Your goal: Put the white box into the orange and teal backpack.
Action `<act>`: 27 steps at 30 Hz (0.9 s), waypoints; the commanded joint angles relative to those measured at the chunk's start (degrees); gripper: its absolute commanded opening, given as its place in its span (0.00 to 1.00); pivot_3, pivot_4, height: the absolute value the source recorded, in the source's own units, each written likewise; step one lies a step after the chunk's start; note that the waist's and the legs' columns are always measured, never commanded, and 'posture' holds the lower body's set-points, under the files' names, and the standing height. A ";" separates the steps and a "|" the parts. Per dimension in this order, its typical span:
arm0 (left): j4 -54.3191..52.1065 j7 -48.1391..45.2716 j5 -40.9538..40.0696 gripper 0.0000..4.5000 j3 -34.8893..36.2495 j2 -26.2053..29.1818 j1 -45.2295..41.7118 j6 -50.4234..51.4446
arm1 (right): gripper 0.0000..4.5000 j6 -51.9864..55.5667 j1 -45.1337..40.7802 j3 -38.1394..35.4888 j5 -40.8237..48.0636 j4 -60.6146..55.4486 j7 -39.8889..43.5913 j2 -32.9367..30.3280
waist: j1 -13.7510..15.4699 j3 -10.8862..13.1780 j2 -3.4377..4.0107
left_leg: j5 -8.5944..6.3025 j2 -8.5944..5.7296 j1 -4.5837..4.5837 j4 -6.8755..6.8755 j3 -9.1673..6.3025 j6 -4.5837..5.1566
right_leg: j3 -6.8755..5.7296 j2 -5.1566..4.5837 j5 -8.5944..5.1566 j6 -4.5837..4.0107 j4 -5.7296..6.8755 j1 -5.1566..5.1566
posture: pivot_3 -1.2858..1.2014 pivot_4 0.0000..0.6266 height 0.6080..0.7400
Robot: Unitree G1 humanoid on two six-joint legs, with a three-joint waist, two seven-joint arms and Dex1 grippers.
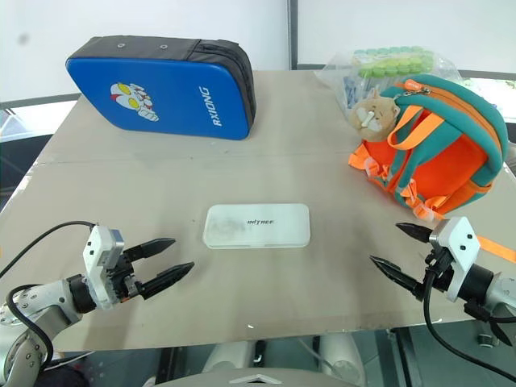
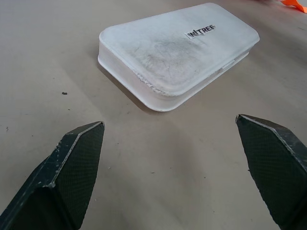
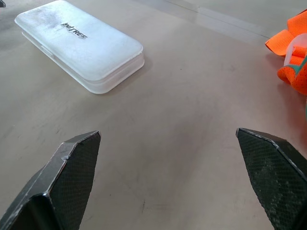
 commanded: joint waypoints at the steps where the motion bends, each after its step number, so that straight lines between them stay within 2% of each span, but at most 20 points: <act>1: -0.35 1.67 0.35 1.00 1.24 0.33 -1.62 -0.50 | 1.00 2.10 -2.52 -1.00 3.08 -3.13 -4.25 1.30 | 0.00 0.00 0.00 | 0.00 0.00 0.00 0.00 0.00 0.00 | 0.00 0.00 0.00 0.00 0.00 0.00 | 0.52 0.24 1.00; 4: -2.10 8.40 -0.91 1.00 1.11 -1.96 -4.97 2.61 | 1.00 7.19 -7.77 -0.40 7.19 -5.26 -10.84 2.75 | 0.02 0.01 0.02 | 0.00 0.01 0.03 0.02 -0.01 0.00 | 0.01 0.01 0.01 -0.01 0.04 0.01 | 0.52 0.24 1.00; 7: -3.88 14.51 -1.80 1.00 1.53 -1.10 -7.06 10.05 | 1.00 10.90 -9.49 2.22 0.83 -7.97 -15.95 -0.60 | -0.06 -0.05 -0.09 | 0.01 0.01 0.14 0.03 0.05 0.01 | 0.08 0.01 0.02 0.00 0.10 0.05 | 0.52 0.24 1.00; 11: -3.71 18.35 -9.68 1.00 3.20 -0.22 -11.65 20.54 | 1.00 15.51 -14.87 7.19 3.39 -7.50 -17.70 -0.81 | -0.10 -0.05 -0.13 | 0.00 -0.01 0.08 -0.01 0.03 0.00 | 0.04 0.02 0.01 0.00 0.08 0.02 | 0.52 0.24 1.00; 14: -2.35 22.07 -16.58 1.00 5.29 -0.21 -15.73 28.10 | 0.81 18.69 -19.68 11.94 2.11 -5.07 -20.22 0.05 | -0.34 -0.04 -0.14 | 0.00 -0.01 0.07 -0.02 0.02 0.00 | 0.03 0.02 0.02 0.01 0.08 0.01 | 0.52 0.24 1.00; 17: -0.72 22.98 -20.10 1.00 6.88 0.59 -17.28 31.86 | 0.46 18.51 -22.23 15.79 -0.09 -4.24 -20.69 0.10 | -0.58 -0.03 -0.14 | 0.00 -0.04 0.10 -0.02 0.04 0.00 | 0.05 0.02 0.02 0.00 0.08 0.02 | 0.52 0.24 1.00; 21: 0.85 18.92 -19.84 1.00 5.11 4.65 -16.88 33.71 | 0.04 17.98 -24.85 20.69 -2.54 -2.52 -19.69 0.10 | -0.69 -0.03 -0.14 | 0.00 -0.09 0.09 -0.06 0.03 0.00 | 0.04 0.05 0.02 -0.02 0.08 0.00 | 0.52 0.24 1.00; 27: 8.41 17.20 -23.15 1.00 -0.73 8.21 -22.84 44.82 | 0.01 14.59 -32.65 37.12 -15.92 4.72 -17.26 -2.56 | -0.68 -0.02 -0.13 | 0.01 -0.10 0.18 -0.05 0.10 0.00 | 0.08 0.03 0.01 0.00 0.09 0.01 | 0.52 0.24 1.00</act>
